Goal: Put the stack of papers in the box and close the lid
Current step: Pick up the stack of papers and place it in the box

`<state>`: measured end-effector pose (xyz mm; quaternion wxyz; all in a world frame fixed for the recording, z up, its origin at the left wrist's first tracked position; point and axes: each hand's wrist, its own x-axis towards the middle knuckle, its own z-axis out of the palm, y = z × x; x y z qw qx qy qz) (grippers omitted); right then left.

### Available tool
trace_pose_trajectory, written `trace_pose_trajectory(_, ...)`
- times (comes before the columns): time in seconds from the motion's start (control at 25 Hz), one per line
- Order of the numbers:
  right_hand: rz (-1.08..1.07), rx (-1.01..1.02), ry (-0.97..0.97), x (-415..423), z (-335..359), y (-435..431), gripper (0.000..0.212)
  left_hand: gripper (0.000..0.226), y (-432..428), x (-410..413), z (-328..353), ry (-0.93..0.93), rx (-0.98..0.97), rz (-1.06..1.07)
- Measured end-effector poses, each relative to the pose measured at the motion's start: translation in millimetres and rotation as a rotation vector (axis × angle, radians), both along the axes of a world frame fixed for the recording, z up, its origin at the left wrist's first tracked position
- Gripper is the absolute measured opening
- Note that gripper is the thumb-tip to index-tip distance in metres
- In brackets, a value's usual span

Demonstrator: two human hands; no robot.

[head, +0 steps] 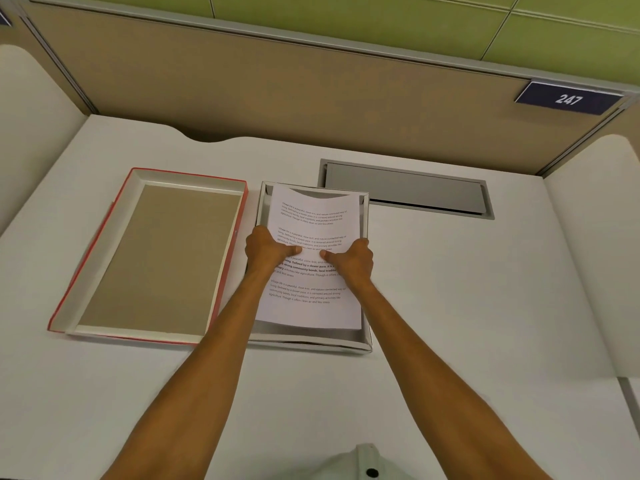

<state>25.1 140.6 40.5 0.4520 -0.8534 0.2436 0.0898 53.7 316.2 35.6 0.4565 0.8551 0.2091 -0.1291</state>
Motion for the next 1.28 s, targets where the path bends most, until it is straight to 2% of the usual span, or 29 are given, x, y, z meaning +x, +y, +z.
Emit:
trace_pose_trajectory(0.36, 0.012, -0.041, 0.049, 6.0, -12.6, 2.9, 0.058, 0.042, 0.9, 1.3, -16.0, 0.003, -0.037, 0.012)
trace_pose_trajectory(0.96, 0.003, -0.032, 0.087, 12.8, -29.4, 3.6, 0.057, 0.054, 4.6, -0.9, -30.8, 0.013, -0.043, -0.007)
trace_pose_trajectory(1.16, -0.023, 0.032, 0.097, 7.8, -25.5, -1.5, 0.034, 0.058, 7.3, -5.2, -31.9, -0.020, 0.007, 0.001)
trace_pose_trajectory(1.28, -0.039, 0.067, 0.092, 3.1, -21.6, -4.0, 0.038, 0.056, 7.0, -8.8, -30.6, -0.050, 0.022, 0.022)
